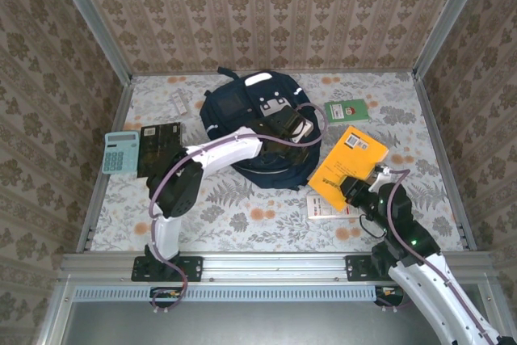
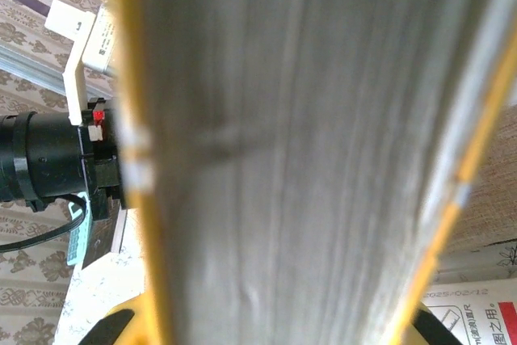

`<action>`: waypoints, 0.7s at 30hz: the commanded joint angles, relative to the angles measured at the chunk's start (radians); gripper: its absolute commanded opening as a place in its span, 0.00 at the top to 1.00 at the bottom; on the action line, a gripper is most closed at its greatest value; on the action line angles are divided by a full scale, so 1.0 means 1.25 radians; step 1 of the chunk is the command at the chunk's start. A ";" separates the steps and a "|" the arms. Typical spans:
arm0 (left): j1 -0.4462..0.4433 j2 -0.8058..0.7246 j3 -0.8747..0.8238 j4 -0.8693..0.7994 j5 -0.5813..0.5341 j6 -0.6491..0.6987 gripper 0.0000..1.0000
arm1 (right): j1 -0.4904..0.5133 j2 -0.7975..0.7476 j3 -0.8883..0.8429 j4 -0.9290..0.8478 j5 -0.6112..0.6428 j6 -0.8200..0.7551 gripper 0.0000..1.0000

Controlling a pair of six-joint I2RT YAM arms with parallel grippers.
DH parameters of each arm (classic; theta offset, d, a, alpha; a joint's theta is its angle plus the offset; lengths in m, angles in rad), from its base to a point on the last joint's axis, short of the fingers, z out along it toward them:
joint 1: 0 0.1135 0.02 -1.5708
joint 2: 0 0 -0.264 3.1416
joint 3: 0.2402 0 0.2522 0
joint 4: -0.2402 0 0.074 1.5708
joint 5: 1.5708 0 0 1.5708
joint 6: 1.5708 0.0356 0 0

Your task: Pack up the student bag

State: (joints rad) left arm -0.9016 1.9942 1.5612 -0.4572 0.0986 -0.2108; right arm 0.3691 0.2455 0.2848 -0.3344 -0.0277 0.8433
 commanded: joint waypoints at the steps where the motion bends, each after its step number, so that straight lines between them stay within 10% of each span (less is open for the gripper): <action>1: -0.004 0.031 0.038 -0.009 0.021 0.006 0.59 | -0.005 -0.023 0.009 0.012 0.021 -0.006 1.00; 11: -0.008 0.069 0.066 -0.033 0.003 0.013 0.75 | -0.010 -0.028 0.008 0.010 0.016 -0.004 1.00; 21: -0.012 0.077 0.068 -0.070 -0.041 0.026 0.54 | -0.013 -0.028 0.008 0.015 0.012 -0.003 1.00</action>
State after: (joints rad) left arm -0.9092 2.0693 1.6257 -0.4946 0.0772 -0.1940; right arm 0.3592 0.2344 0.2848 -0.3721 -0.0257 0.8433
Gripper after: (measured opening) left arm 0.458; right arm 0.193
